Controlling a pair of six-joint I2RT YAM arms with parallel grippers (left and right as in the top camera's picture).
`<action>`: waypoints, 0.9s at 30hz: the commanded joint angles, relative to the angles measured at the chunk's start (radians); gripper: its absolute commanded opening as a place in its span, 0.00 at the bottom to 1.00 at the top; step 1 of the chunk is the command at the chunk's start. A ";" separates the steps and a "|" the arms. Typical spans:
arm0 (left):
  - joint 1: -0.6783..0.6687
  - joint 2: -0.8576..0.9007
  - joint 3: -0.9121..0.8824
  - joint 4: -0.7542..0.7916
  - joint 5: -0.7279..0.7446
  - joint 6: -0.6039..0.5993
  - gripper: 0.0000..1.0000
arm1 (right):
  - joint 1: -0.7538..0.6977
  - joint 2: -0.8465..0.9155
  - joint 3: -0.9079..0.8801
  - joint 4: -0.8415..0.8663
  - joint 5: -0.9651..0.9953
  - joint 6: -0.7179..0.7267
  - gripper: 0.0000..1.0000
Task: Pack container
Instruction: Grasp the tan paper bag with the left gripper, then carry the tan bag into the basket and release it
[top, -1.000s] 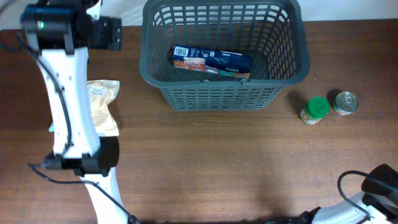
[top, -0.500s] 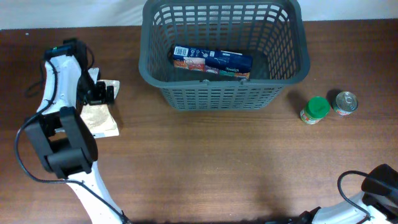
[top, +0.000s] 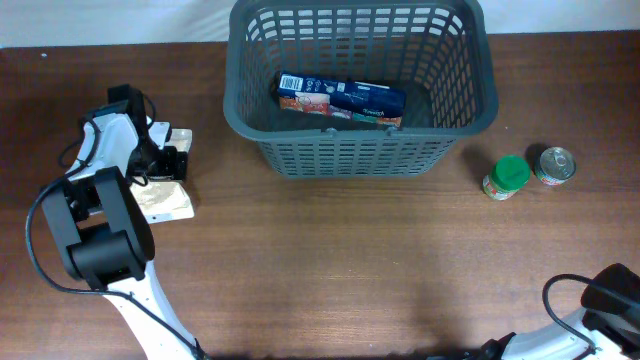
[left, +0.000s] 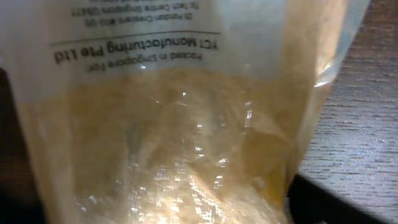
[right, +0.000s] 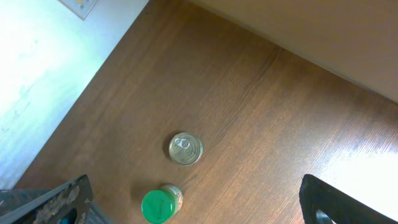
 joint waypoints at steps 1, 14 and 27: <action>0.003 -0.004 -0.032 -0.005 0.005 0.011 0.36 | -0.002 0.001 0.001 0.003 0.008 0.006 0.99; -0.016 -0.125 0.290 -0.167 0.038 0.008 0.02 | -0.002 0.001 0.001 0.003 0.008 0.006 0.99; -0.470 -0.292 0.866 -0.104 0.211 0.732 0.02 | -0.002 0.001 0.001 0.003 0.008 0.006 0.99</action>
